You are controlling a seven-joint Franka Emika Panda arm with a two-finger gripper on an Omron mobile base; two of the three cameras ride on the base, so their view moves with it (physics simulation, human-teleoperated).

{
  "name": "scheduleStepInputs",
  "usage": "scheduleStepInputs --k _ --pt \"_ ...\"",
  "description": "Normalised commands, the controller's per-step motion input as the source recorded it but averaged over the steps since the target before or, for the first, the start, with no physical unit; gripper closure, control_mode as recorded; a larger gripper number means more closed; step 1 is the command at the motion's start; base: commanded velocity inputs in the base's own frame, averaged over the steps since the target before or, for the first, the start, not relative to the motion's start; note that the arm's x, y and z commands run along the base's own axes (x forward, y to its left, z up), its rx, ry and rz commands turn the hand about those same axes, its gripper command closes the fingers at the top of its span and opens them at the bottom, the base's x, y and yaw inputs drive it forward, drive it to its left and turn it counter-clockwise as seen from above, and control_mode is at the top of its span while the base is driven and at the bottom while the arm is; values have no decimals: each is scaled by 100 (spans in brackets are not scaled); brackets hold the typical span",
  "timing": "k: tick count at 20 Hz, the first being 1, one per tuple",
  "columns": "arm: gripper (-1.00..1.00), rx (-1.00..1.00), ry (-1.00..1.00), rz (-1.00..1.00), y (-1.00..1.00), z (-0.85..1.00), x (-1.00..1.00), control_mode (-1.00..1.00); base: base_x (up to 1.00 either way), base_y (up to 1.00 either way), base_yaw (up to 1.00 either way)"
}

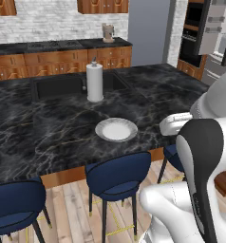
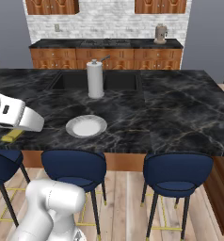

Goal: Retrieve the butter from the fridge and place it on a plate on the dining table. Then retrieve the butter knife by the fridge and place it near the plate.

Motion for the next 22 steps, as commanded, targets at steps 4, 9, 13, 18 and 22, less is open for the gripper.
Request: scheduleStepInputs --k 4,9,13,18,22 --pt "100 0 0 0 0 0 0 100 62 35 -16" --pt "100 0 0 0 0 0 0 100 57 36 -16" --pt "100 0 0 0 0 0 0 100 52 39 -17" --pt "100 0 0 -10 22 0 33 -100 18 15 -7" --pt "100 0 0 -5 11 0 65 -100 0 0 0"
